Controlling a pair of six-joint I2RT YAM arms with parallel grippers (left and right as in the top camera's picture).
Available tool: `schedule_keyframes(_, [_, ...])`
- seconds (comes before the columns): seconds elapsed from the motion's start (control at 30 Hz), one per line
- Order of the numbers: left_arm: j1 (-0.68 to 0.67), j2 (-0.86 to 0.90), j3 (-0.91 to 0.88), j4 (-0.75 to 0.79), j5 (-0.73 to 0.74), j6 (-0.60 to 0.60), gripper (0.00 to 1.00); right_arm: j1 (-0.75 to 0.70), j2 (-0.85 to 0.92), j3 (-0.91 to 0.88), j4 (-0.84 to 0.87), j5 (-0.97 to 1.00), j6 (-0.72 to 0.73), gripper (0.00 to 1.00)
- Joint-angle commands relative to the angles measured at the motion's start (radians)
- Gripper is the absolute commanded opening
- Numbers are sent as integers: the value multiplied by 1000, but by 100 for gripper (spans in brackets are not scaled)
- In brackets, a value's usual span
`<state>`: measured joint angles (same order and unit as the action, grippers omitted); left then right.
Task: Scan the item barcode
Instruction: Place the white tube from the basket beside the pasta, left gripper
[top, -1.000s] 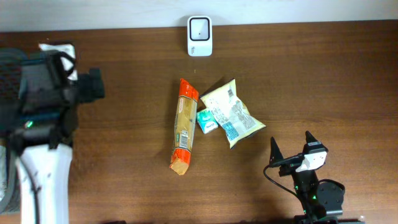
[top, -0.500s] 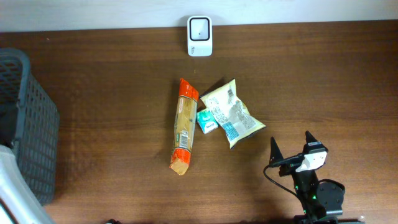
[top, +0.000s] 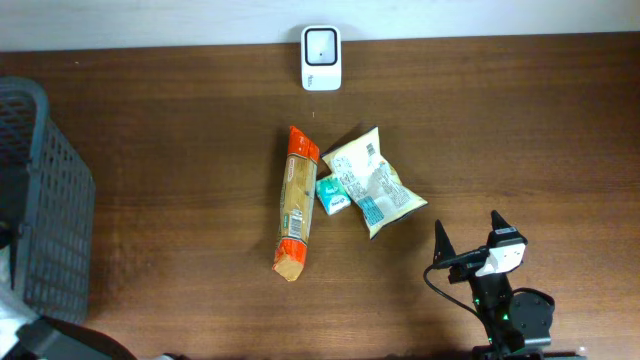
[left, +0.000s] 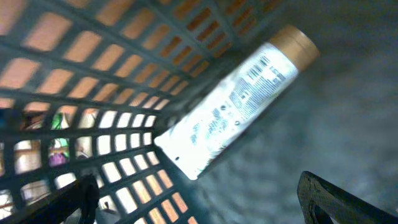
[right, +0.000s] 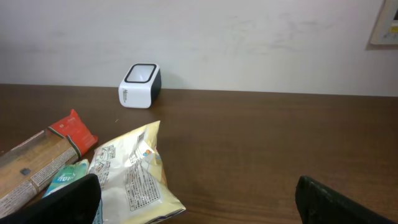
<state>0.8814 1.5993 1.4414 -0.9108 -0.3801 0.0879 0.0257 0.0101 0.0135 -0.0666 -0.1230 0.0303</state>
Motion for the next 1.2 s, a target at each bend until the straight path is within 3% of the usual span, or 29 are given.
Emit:
schedule_keyframes(0.0, [3,76,-8,11,154,167,100,1,-6,-8,0,-8,11,99])
schedule_keyframes(0.13, [7,153,-8,55,130,180,100,1,-6,-8,0,-8,11,99])
schedule_keyframes(0.23, [10,208,-8,88,134,297,99,1,-6,-8,0,-8,11,99])
schedule_keyframes(0.5, [29,311,-8,129,130,382,99,1,-6,-8,0,-8,11,99])
schedule_keyframes(0.77, [112,417,-8,210,169,390,99,1,-6,-8,0,-8,11,99])
schedule_keyframes(0.83, [112,452,-8,215,175,389,86,1,-6,-8,0,-8,11,99])
schedule_keyframes(0.9, [112,463,-8,216,176,389,57,1,-6,-8,0,-8,11,99])
schedule_keyframes(0.93, [111,463,-8,216,176,389,31,1,-6,-8,0,-8,11,99])
schedule_keyframes(0.97, [111,463,-8,215,176,389,17,1,-6,-8,0,-8,11,99])
schedule_keyframes(1.07, [109,463,-8,200,176,389,0,1,-6,-8,0,-8,11,99])
schedule_keyframes(1.17, [103,460,-8,188,176,389,0,1,-6,-8,0,-8,11,99])
